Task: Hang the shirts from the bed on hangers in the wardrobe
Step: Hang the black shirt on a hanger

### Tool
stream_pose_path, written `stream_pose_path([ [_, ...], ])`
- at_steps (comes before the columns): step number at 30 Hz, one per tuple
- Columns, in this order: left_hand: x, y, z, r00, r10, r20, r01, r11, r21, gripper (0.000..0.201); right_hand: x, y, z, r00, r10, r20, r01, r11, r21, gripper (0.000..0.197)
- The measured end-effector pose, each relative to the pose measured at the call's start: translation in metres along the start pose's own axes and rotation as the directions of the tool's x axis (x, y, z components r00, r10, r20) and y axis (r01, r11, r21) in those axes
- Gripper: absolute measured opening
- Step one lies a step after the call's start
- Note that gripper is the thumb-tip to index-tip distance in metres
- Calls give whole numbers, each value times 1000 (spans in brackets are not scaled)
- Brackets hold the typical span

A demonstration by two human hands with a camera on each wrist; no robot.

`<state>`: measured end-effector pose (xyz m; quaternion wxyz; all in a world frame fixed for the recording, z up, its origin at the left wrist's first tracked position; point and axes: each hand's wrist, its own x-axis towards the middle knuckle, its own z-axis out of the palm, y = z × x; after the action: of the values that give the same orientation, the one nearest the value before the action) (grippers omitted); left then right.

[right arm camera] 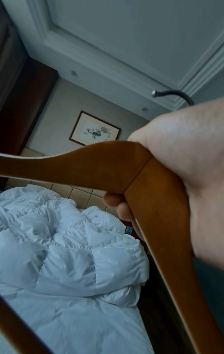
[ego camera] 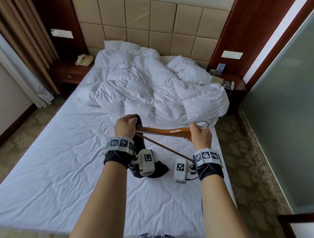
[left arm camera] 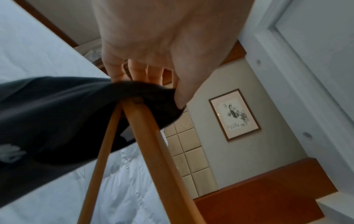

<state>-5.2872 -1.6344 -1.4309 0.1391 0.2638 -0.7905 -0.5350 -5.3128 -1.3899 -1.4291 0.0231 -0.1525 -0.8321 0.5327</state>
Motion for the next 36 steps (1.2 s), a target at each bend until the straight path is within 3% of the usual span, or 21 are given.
stream_pose_path([
  [3,-6,6,4,989,70,130,-73,997,16,20,0,-2,6,996,-7,84,7,1000,-7,52],
  [14,-11,32,22,901,191,388,-256,959,121,22,-1,-8,20,922,-122,366,85,990,116,70],
  [19,-13,48,29,847,214,487,-319,937,143,20,0,-11,22,874,-142,465,86,986,141,36],
  [23,-12,68,33,829,237,506,-365,915,170,20,4,-21,18,878,-207,430,196,978,71,43],
  [30,-7,116,34,788,347,509,-507,835,216,24,21,-60,4,876,-271,399,257,962,90,49],
  [36,-12,162,36,679,481,555,-665,723,187,32,27,-101,-21,845,-346,408,312,938,151,9],
])
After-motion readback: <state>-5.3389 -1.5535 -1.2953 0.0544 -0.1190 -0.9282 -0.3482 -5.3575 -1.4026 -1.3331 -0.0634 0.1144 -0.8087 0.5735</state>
